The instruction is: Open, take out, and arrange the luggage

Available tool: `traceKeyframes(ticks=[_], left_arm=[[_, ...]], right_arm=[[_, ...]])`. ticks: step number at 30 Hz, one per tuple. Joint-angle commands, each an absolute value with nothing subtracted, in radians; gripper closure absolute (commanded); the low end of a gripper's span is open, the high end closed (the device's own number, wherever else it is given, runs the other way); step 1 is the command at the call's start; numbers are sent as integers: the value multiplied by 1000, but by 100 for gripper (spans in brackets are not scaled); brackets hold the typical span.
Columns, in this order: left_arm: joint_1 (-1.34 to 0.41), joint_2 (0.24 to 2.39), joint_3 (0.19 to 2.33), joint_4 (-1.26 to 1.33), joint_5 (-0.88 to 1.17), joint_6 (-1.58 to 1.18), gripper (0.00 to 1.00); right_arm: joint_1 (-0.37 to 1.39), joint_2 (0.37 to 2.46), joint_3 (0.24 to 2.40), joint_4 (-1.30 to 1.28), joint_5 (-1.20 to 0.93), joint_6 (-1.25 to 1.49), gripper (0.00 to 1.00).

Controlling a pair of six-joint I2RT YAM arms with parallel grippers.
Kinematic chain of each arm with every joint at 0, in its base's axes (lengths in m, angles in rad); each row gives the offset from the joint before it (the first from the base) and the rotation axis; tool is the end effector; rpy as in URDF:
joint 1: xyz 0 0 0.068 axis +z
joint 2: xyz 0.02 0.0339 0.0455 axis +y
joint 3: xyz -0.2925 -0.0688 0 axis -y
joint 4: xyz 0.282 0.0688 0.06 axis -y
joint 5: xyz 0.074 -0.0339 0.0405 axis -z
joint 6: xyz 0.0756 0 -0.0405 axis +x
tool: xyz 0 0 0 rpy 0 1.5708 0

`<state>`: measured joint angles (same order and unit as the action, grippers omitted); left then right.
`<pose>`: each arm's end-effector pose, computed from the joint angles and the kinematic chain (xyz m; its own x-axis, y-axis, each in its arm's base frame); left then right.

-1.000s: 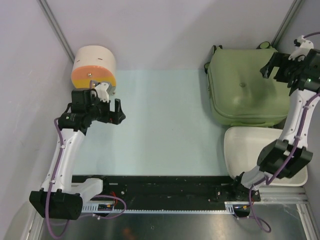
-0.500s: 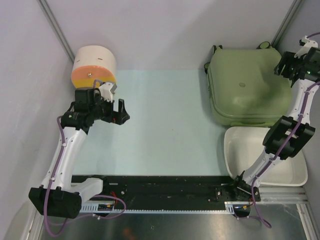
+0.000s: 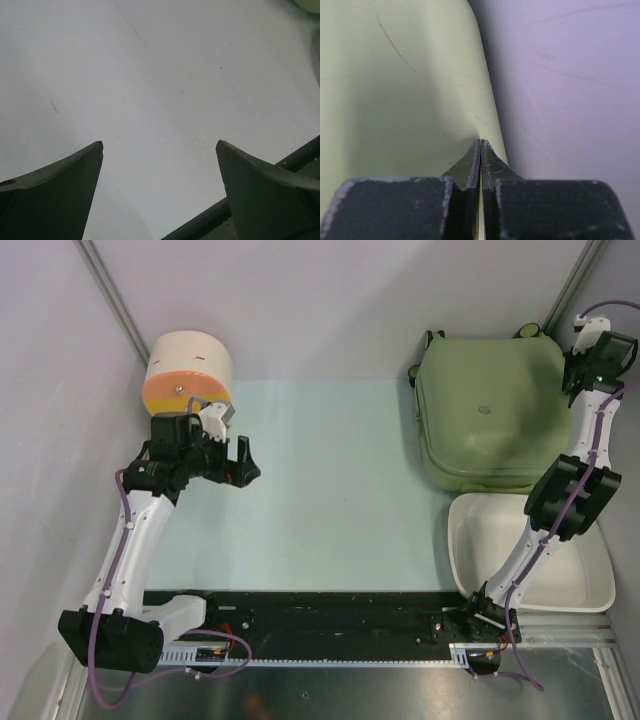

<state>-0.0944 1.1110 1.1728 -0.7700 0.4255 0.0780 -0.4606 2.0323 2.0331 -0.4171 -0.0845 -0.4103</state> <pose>0.2723 -0.0571 0.3600 -0.6146 0.1295 -0.7781 0.4472 0.8698 -0.2085 0.5123 -0.2471 0.3752 -0.4813 -0.2049 -0.8523 0.1982 0.9217 -0.3335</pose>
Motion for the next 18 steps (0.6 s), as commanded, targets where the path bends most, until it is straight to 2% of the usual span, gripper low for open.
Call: traceKeyframes(ticks=[1,13,18], left_arm=[[-101,1103,1220,-749,465,92,0],[-101,1103,1230,-749,460,97,0],[-101,1109,1233,-749,460,94,0]], right_arm=[[-457,2069,2097,-379,-55,-518,100],[-454,2174,2115,-385,-41,-687,100],[-460,2198,2140,-484,-184,-718,100]])
